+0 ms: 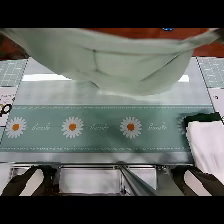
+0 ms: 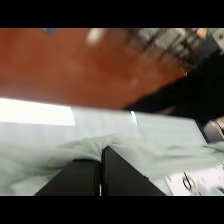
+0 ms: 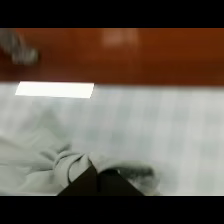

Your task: Fold the shirts.

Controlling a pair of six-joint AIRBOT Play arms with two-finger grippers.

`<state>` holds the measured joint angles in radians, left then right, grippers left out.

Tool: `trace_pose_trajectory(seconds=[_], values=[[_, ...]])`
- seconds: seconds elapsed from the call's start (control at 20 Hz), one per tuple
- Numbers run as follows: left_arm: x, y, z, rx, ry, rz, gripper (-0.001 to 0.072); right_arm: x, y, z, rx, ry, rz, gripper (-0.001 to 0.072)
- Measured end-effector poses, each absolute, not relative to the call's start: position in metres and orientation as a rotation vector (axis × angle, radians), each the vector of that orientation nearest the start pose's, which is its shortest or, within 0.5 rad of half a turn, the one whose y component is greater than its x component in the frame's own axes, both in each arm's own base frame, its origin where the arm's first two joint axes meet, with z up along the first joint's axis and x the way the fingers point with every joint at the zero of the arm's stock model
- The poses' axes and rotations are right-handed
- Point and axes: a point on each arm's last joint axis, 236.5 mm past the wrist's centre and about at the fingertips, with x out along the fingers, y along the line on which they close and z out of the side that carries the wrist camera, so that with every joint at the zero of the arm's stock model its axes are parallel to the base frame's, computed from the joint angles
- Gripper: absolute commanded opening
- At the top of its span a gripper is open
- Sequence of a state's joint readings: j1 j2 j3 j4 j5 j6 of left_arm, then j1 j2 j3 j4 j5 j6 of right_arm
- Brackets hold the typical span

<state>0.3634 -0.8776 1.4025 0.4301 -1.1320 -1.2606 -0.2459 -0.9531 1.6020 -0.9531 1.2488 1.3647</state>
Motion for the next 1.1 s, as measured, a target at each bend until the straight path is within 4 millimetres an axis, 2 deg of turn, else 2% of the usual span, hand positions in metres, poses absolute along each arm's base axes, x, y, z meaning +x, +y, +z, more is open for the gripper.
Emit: trace_pose_trajectory(seconds=[0.05, 0.15, 0.25, 0.4, 0.55, 0.7, 0.8, 0.85, 0.95, 1.1], values=[[0.336, -0.071, 0.408, -0.499, 0.213, -0.549, 0.0017, 0.345, 0.046, 0.365, 0.205, 0.425, 0.317, 0.0024], [0.306, -0.066, 0.459, -0.401, 0.082, -0.509, 0.0016, 0.307, 0.052, 0.416, 0.157, 0.29, 0.305, 0.0024], [0.273, -0.071, 0.499, -0.309, -0.027, -0.479, 0.0016, 0.27, 0.056, 0.451, 0.118, 0.181, 0.283, 0.0024], [0.228, -0.093, 0.533, -0.189, -0.128, -0.47, 0.0016, 0.221, 0.057, 0.483, 0.076, 0.065, 0.232, 0.0024], [0.19, -0.109, 0.539, -0.085, -0.158, -0.445, 0.0016, 0.187, 0.05, 0.488, 0.044, 0.033, 0.162, 0.0024], [0.171, -0.108, 0.524, -0.031, -0.106, -0.41, 0.0016, 0.173, 0.047, 0.473, 0.039, 0.087, 0.134, 0.0024], [0.178, -0.102, 0.507, -0.044, -0.048, -0.398, 0.0016, 0.177, 0.044, 0.456, 0.05, 0.144, 0.124, 0.0024], [0.189, -0.098, 0.492, -0.059, 0.001, -0.393, 0.0016, 0.183, 0.042, 0.441, 0.062, 0.189, 0.123, 0.0024], [0.224, -0.088, 0.451, -0.11, 0.132, -0.38, 0.0016, 0.203, 0.038, 0.406, 0.099, 0.289, 0.126, 0.0024], [0.291, -0.072, 0.367, -0.215, 0.366, -0.357, 0.0016, 0.252, 0.038, 0.333, 0.184, 0.464, 0.172, 0.0024]])
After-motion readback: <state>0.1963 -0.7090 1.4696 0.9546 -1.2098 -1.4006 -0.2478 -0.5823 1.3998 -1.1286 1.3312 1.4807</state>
